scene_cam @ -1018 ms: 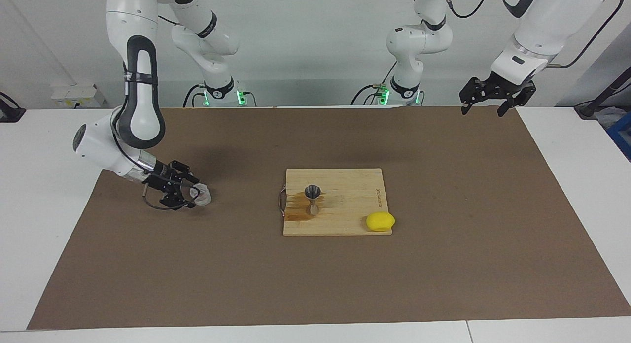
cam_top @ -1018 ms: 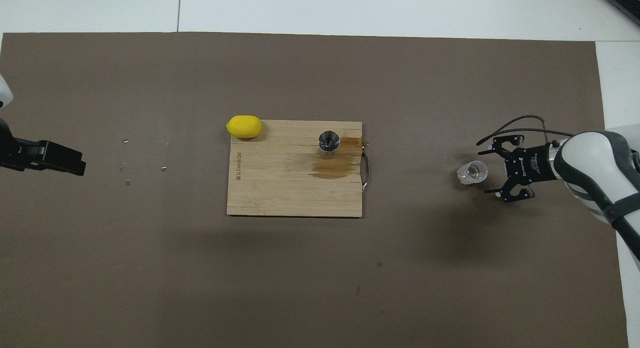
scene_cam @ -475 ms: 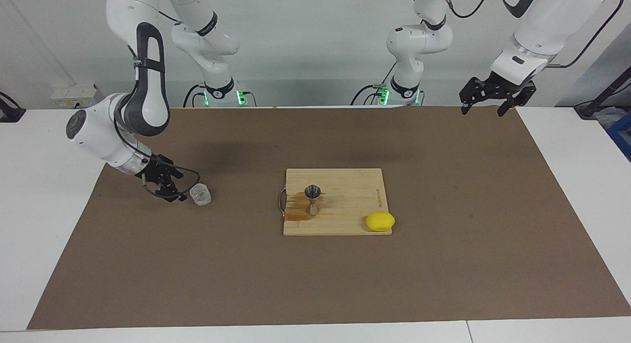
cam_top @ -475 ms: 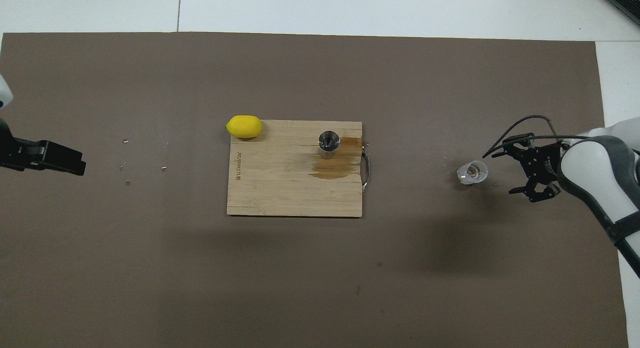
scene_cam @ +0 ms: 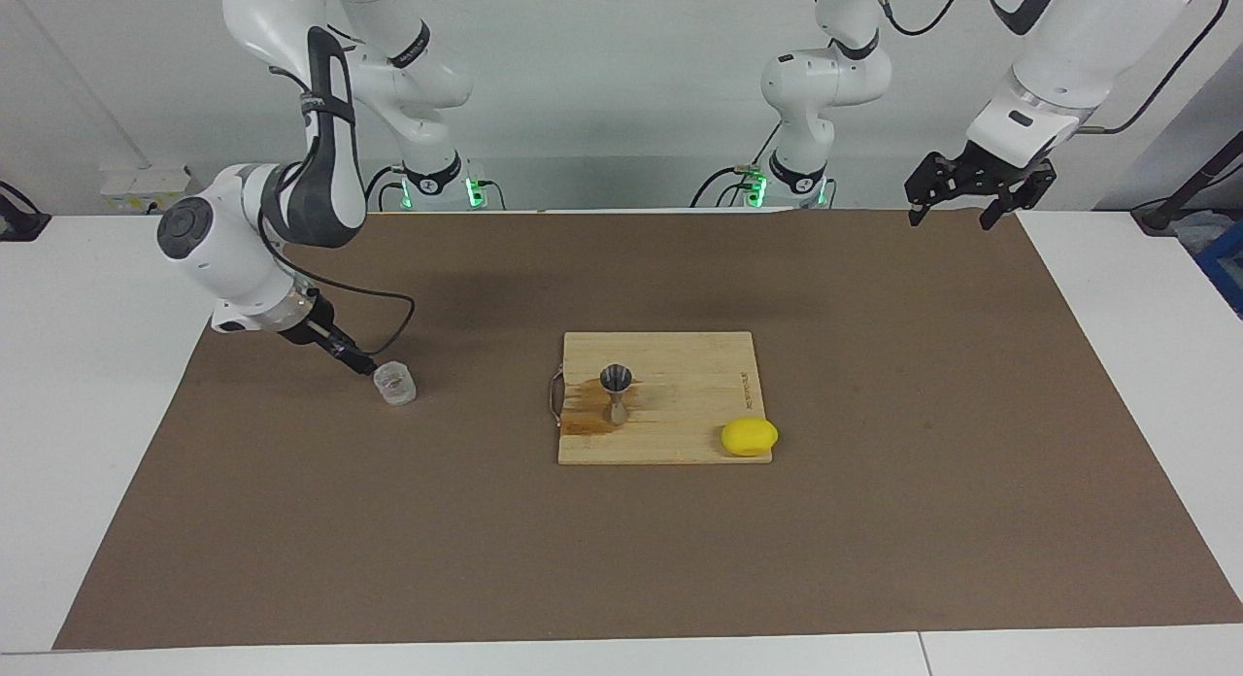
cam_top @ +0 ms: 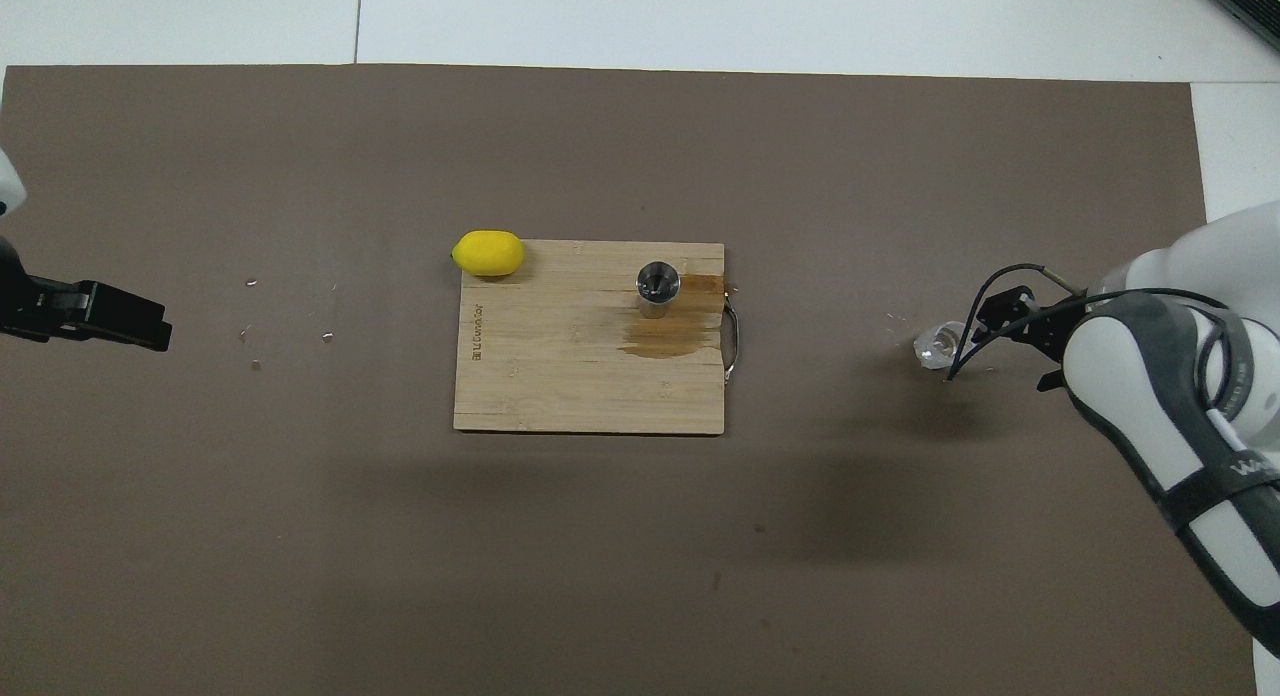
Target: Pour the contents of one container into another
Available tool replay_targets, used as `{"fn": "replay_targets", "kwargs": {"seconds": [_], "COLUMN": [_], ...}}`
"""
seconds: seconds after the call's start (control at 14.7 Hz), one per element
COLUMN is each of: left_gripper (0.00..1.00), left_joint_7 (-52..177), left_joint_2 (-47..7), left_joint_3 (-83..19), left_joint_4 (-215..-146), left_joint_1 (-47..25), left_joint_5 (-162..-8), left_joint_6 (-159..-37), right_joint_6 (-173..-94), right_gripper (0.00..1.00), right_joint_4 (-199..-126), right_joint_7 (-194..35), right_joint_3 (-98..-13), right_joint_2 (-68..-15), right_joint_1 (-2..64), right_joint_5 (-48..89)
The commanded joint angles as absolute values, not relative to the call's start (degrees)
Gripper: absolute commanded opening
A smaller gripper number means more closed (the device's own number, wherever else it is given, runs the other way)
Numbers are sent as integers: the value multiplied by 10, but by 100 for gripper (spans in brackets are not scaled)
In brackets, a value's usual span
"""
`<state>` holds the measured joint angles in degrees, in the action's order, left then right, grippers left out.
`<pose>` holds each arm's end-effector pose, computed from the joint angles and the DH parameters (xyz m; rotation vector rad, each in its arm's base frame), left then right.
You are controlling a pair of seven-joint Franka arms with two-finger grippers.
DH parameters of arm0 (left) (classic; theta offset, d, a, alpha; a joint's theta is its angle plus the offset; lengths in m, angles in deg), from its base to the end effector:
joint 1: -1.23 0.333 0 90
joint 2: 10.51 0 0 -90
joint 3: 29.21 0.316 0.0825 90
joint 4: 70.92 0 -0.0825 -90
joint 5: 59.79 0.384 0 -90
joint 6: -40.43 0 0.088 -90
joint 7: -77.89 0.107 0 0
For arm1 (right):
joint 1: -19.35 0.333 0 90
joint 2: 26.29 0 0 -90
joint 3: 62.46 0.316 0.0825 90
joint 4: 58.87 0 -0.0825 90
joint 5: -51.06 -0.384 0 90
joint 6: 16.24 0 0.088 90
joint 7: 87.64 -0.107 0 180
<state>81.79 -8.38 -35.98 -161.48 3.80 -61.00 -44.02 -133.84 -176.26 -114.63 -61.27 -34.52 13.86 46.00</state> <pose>0.5310 -0.0427 0.6319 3.1153 -0.2223 -0.1090 0.5582 -0.0374 0.3593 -2.9491 0.9002 0.2357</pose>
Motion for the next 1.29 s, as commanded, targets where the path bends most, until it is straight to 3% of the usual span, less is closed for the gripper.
{"fn": "replay_targets", "kwargs": {"seconds": [0.0,0.34,0.54,0.88,1.02,1.22], "left_gripper": [100,100,100,100,100,100], "left_joint_7": [822,822,822,822,822,822], "left_joint_2": [-77,-77,-77,-77,-77,-77], "left_joint_3": [-359,-359,-359,-359,-359,-359], "left_joint_4": [-1624,-1624,-1624,-1624,-1624,-1624], "left_joint_1": [40,40,40,40,40,40], "left_joint_5": [-615,-615,-615,-615,-615,-615], "left_joint_6": [-441,-441,-441,-441,-441,-441], "right_joint_6": [-1330,-1312,-1245,-1090,-1069,-1062], "right_gripper": [99,99,99,99,99,99], "right_joint_4": [-1768,-1755,-1682,-1493,-1464,-1482], "right_joint_7": [-1098,-1071,-1054,-1028,-1021,-1014], "right_joint_3": [-609,-609,-608,-608,-607,-608], "right_joint_2": [-318,-248,-234,-285,-295,-290], "right_joint_1": [170,194,194,195,206,208], "right_joint_5": [523,529,529,525,532,534]}}
